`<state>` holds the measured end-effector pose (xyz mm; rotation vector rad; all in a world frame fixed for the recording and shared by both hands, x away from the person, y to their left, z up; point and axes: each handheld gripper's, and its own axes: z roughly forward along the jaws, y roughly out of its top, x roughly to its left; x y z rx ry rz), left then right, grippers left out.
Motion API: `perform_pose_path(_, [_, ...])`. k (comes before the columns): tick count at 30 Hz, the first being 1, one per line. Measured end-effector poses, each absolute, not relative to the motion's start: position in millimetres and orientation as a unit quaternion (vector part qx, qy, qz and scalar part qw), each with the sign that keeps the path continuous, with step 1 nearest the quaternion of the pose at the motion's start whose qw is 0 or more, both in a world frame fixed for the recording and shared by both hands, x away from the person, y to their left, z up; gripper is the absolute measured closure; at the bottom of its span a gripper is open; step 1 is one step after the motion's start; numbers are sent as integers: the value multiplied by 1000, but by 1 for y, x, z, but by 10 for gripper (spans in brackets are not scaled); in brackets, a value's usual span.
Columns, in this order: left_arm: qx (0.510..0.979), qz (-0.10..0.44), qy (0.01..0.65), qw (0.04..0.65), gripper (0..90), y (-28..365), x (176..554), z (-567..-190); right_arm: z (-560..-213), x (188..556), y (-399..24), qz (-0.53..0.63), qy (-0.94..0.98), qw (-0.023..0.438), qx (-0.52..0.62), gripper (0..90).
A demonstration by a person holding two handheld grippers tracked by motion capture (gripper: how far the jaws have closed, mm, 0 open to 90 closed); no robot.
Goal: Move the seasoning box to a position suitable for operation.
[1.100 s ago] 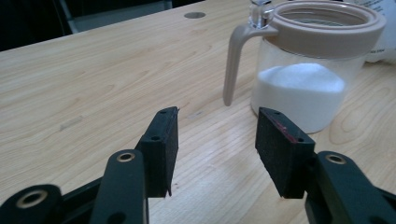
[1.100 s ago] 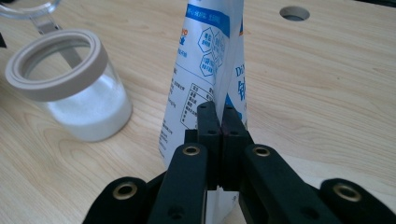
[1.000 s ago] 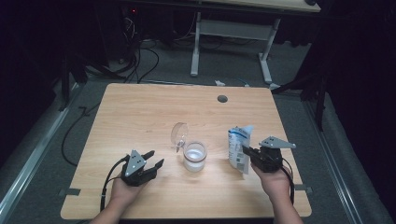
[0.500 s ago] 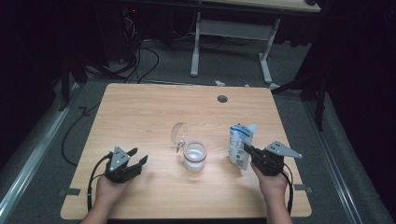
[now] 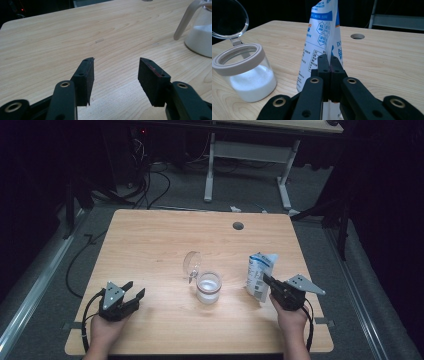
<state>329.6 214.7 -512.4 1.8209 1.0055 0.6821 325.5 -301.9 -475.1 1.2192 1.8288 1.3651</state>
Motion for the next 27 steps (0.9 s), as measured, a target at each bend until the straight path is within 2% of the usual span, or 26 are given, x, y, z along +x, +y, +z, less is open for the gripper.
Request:
perform_pose_path(13, [731,284,422,455,470,232,316,-514,-478,341,-304,507,669,284,464,898])
perform_pose_path(27, [735,284,410,459,471,225,314,-512,-484,343,-308,502,666,298,465,897])
